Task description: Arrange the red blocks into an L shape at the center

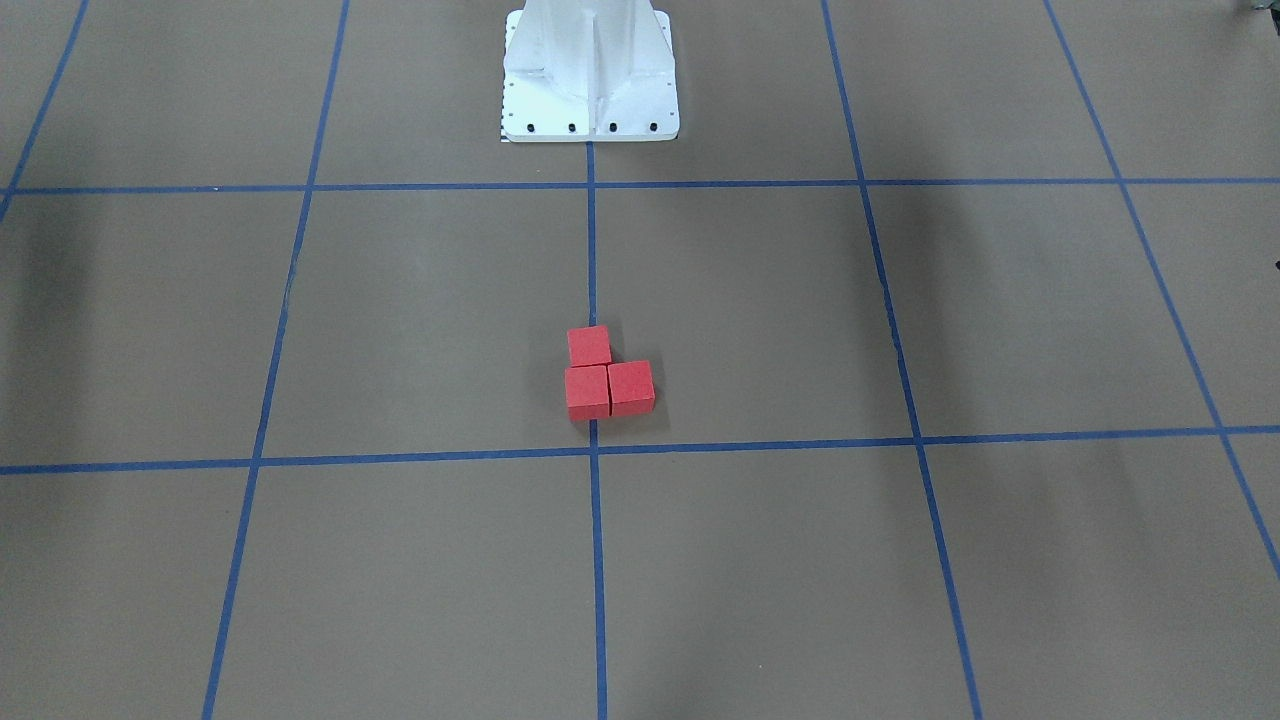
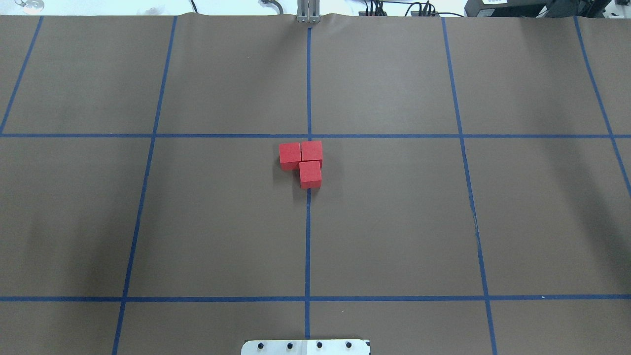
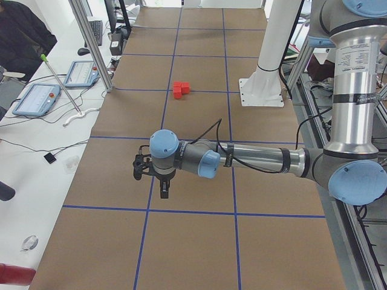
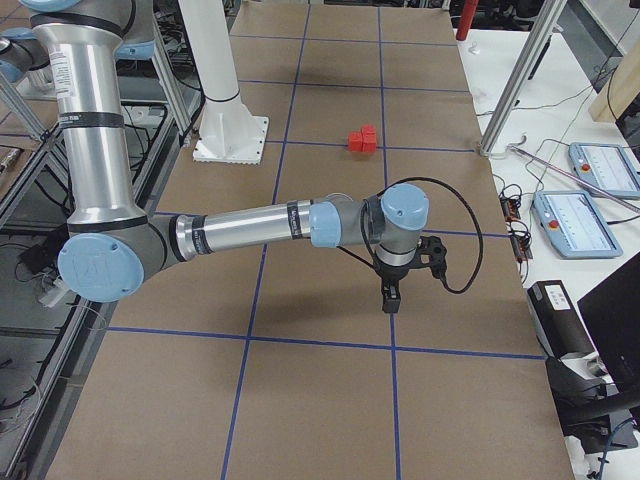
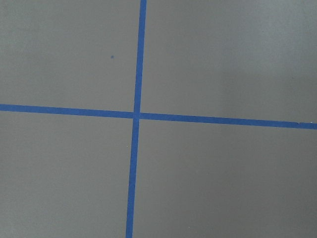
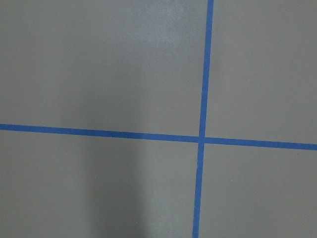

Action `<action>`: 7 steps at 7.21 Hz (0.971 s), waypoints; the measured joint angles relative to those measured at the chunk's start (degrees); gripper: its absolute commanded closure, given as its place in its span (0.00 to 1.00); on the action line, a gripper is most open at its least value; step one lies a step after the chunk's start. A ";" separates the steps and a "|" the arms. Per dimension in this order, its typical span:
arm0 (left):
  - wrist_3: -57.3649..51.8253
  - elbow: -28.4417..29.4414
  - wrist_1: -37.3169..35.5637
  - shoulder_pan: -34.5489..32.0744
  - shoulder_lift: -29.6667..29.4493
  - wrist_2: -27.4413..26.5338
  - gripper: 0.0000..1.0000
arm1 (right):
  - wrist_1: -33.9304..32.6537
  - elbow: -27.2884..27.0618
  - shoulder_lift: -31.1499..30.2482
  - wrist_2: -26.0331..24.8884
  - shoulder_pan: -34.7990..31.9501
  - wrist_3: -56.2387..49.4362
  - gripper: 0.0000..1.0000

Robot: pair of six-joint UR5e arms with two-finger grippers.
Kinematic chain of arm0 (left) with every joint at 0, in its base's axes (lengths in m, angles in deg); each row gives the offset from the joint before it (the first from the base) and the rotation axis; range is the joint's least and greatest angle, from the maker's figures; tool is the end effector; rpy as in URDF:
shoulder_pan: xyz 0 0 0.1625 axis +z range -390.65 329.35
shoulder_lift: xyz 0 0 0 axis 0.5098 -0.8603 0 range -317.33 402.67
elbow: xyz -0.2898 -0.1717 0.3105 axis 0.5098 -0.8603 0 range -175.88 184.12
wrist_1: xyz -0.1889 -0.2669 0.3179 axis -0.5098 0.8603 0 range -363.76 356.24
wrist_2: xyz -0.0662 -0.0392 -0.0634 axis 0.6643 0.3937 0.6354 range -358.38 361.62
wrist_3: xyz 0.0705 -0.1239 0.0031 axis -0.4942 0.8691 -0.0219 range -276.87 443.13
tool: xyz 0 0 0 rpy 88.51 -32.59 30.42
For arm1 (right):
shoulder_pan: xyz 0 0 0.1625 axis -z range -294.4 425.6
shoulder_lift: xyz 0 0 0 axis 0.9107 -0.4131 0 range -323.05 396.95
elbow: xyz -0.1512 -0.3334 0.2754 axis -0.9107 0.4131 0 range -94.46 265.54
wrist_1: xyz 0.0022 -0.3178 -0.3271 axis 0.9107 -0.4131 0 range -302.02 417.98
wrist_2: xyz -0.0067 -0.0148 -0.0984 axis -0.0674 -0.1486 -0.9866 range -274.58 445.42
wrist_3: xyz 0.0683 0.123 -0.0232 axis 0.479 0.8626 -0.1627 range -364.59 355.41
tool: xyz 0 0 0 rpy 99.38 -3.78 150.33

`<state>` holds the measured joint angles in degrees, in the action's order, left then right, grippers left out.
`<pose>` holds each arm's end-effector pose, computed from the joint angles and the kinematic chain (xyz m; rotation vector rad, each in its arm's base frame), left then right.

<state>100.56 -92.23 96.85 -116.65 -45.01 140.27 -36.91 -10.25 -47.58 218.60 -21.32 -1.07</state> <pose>0.0113 -0.5373 0.6555 0.0788 0.8742 -0.1105 0.0044 -0.5831 0.6256 0.0623 -0.7577 -0.0346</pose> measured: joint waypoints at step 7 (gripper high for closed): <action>0.06 0.23 -1.63 0.34 -0.17 -1.97 0.00 | 0.48 -0.43 0.43 0.24 0.17 5.01 0.00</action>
<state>100.62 -92.00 95.22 -116.31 -45.18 138.30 -36.43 -10.68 -47.16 218.84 -21.15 3.93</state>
